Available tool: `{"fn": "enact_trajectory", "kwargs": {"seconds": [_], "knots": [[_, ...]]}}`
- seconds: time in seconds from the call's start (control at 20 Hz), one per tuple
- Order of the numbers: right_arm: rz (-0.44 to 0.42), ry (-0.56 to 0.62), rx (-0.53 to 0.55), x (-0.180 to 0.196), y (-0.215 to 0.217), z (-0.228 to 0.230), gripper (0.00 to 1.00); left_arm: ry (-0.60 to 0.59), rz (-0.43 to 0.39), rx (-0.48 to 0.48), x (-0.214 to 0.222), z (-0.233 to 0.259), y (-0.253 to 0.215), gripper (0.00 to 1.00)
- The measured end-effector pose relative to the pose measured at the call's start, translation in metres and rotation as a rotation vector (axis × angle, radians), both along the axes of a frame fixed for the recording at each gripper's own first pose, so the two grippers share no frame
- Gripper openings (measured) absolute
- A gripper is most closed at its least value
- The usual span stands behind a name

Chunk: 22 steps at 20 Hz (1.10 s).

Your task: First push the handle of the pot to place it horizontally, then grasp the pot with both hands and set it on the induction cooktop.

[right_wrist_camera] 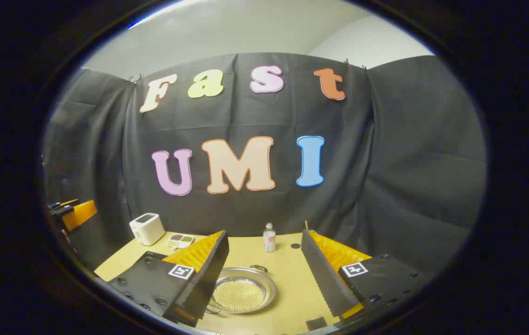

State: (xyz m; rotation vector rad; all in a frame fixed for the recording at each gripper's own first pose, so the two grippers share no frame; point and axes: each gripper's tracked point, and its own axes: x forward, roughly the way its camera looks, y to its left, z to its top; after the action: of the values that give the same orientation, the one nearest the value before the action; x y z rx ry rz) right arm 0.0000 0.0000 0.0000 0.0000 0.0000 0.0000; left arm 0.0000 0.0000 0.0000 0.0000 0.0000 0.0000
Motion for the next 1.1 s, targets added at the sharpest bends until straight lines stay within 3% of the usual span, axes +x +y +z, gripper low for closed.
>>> {"fn": "enact_trajectory", "kwargs": {"seconds": [0.25,0.35,0.45,0.55,0.6,0.65,0.7,0.75,0.8,0.85,1.0,1.1], "knots": [[0.003,0.013,0.003,-0.002,-0.006,-0.006,0.93,-0.005,0.002,0.032,0.001,0.002,-0.01,0.95],[0.012,0.026,0.026,0.001,-0.008,-0.009,0.93,0.0,-0.007,0.03,-0.001,0.001,-0.018,0.92],[0.021,0.036,0.037,0.006,-0.009,-0.011,0.93,0.001,-0.005,0.033,-0.001,0.002,-0.02,0.95],[0.021,0.033,0.03,0.01,-0.012,-0.008,0.93,0.006,0.002,0.045,-0.002,0.0,-0.019,0.92],[0.019,0.028,0.024,0.011,-0.014,-0.006,0.98,0.009,0.005,0.05,-0.002,-0.002,-0.019,0.95],[0.019,0.025,0.021,0.012,-0.013,-0.004,0.93,0.012,0.009,0.053,-0.002,-0.002,-0.018,0.95],[0.023,0.021,0.022,0.012,-0.012,-0.003,0.93,0.016,0.011,0.053,-0.003,-0.004,-0.017,0.92],[0.029,0.017,0.026,0.012,-0.011,-0.001,0.93,0.019,0.014,0.05,-0.004,-0.005,-0.017,0.95],[0.032,0.016,0.027,0.011,-0.01,-0.002,0.93,0.02,0.015,0.047,-0.005,-0.006,-0.017,0.92],[0.031,0.017,0.026,0.011,-0.012,-0.001,0.93,0.022,0.017,0.047,-0.006,-0.005,-0.016,0.95],[0.029,0.024,0.031,0.009,-0.015,-0.003,0.93,0.026,0.03,0.057,-0.007,-0.008,-0.012,0.92],[0.037,0.034,0.035,0.008,-0.017,-0.006,0.93,0.03,0.042,0.062,-0.011,-0.011,-0.009,0.95]]}}
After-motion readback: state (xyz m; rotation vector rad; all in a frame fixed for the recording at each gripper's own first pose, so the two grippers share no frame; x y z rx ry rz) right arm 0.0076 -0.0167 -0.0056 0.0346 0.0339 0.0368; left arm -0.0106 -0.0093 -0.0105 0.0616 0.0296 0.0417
